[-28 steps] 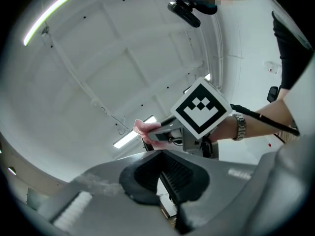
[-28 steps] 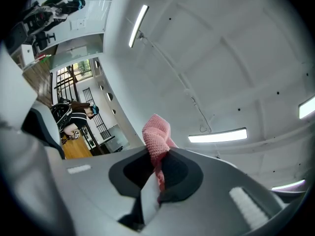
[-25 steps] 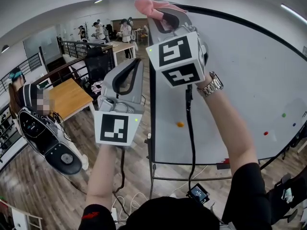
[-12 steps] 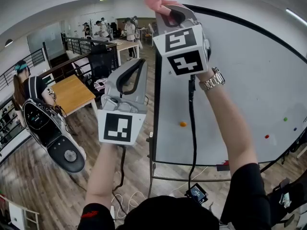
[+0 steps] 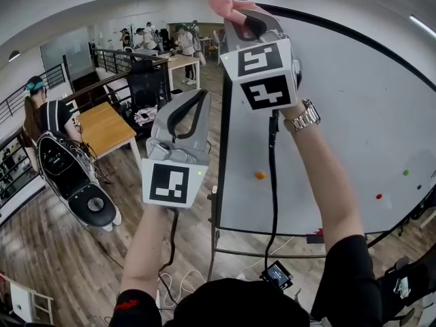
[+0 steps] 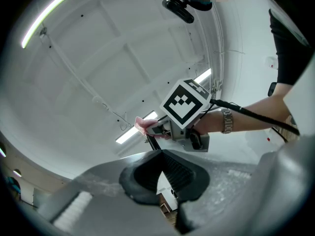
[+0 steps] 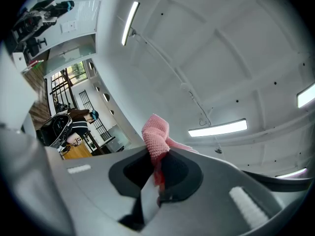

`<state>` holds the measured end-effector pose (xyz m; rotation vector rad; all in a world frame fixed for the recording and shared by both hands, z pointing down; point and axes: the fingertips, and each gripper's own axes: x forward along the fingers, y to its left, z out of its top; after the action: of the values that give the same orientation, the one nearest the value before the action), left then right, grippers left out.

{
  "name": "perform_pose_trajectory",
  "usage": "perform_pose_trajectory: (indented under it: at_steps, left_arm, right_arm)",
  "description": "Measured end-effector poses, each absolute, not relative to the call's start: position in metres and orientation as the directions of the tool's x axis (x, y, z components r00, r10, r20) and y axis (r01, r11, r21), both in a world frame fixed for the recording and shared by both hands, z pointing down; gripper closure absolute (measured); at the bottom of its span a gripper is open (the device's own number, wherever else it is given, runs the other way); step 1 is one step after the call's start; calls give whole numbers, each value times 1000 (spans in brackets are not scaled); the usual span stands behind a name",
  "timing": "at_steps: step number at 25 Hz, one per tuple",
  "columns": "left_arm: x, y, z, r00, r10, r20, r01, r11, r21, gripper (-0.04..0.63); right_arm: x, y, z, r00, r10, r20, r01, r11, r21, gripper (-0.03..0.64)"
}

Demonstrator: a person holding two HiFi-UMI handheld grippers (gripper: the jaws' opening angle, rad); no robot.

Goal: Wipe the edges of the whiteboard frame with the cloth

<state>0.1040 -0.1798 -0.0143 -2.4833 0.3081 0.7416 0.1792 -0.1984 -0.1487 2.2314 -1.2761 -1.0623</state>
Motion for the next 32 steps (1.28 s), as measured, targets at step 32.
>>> perform_pose_trajectory:
  at_steps: [32]
  left_arm:
    - [103,-182,23,848,-115,-518,-355,-848,-394,594]
  right_arm:
    - [177,-196,-107,309,-878,-365,-603,-478,639,588]
